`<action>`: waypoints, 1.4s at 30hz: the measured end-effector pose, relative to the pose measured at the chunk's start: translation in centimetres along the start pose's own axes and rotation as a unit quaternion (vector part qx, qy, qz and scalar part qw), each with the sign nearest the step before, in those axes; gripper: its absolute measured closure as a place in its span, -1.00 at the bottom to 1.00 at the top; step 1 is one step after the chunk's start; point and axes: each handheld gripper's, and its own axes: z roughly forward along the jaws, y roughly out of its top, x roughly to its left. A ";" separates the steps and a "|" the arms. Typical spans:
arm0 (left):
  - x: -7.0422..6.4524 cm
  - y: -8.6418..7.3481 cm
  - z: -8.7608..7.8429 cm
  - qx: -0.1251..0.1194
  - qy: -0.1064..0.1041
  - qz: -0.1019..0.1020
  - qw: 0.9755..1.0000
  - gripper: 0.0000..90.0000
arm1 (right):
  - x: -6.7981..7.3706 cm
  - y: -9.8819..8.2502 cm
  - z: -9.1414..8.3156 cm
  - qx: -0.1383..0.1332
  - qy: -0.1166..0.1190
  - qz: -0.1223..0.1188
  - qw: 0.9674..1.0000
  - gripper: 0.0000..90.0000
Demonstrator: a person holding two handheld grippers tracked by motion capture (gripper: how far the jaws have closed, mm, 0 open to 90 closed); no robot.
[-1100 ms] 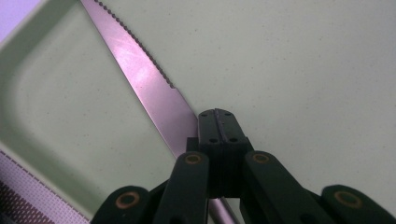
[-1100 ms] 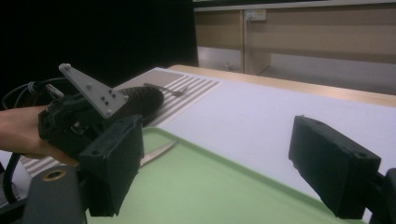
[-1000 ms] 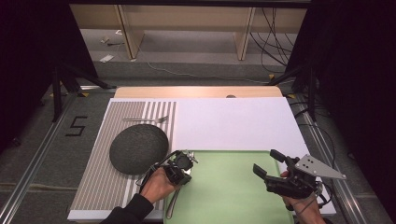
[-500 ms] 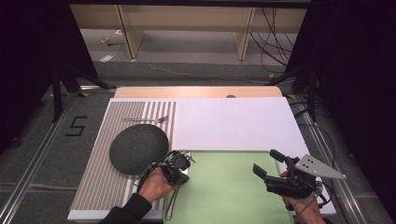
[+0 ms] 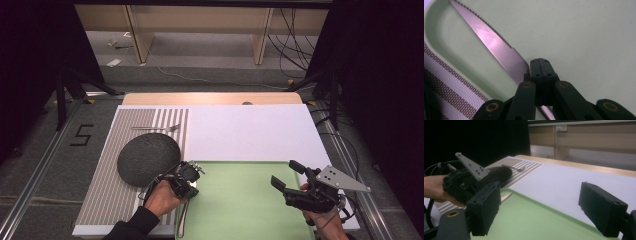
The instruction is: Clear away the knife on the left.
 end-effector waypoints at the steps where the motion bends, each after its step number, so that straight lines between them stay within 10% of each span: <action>1: 0.1 0.0 0.0 0.001 0.000 0.000 1.000 0.99 | 0.0 0.0 0.0 0.000 0.000 0.000 1.000 -0.58; 14: 0.2 0.1 -0.2 -0.002 -0.030 -0.004 1.000 0.55 | 0.0 0.0 0.0 0.002 0.000 0.000 1.000 -0.58; 25: 0.0 0.2 -1.7 -0.061 -0.034 0.008 0.998 -0.05 | 0.0 0.0 0.1 0.001 0.001 0.000 1.000 -0.58; 33: -0.5 0.2 -3.1 -0.131 -0.052 0.011 0.990 -0.38 | 0.0 0.0 0.1 0.002 0.002 -0.001 1.000 -0.58; 42: -0.2 -0.2 -5.0 -0.219 -0.049 0.009 0.974 -0.48 | 0.0 0.0 0.1 0.003 0.004 0.000 1.000 -0.58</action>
